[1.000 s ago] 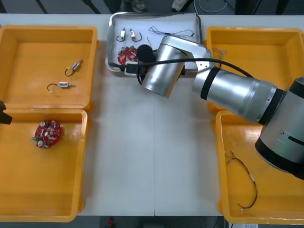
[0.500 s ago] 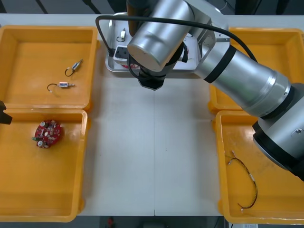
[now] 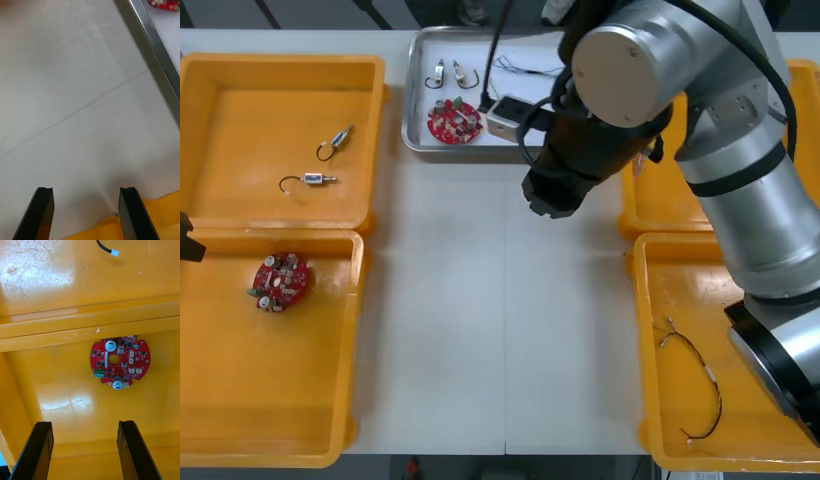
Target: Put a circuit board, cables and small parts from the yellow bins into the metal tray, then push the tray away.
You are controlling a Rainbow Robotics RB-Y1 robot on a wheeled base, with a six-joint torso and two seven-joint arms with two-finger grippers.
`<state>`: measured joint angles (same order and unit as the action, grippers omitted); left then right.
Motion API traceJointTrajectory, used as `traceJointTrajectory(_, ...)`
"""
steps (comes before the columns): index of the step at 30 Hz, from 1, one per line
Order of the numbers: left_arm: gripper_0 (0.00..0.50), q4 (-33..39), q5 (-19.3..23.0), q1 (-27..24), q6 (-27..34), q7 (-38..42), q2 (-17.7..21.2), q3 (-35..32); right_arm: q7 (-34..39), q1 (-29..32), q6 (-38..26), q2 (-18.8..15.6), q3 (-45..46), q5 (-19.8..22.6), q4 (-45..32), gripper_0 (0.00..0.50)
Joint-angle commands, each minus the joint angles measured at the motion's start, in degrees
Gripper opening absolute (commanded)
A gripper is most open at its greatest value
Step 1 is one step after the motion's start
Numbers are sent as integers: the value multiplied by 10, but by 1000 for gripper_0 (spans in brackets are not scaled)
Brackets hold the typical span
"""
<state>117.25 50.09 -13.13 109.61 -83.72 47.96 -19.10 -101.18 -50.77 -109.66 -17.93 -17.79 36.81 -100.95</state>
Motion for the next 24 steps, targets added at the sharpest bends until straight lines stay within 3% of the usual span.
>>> traceJointTrajectory(1,500,18,3,10,4,34,15,-20,78,64,-3,-18,35,-8,-79,500)
traceJointTrajectory(9,500,18,3,10,4,34,15,-20,190,129,-3,-78,57,6,-181,500)
traceJointTrajectory(24,500,18,3,10,4,34,15,-20,180,224,-3,-207,158,108,-201,500)
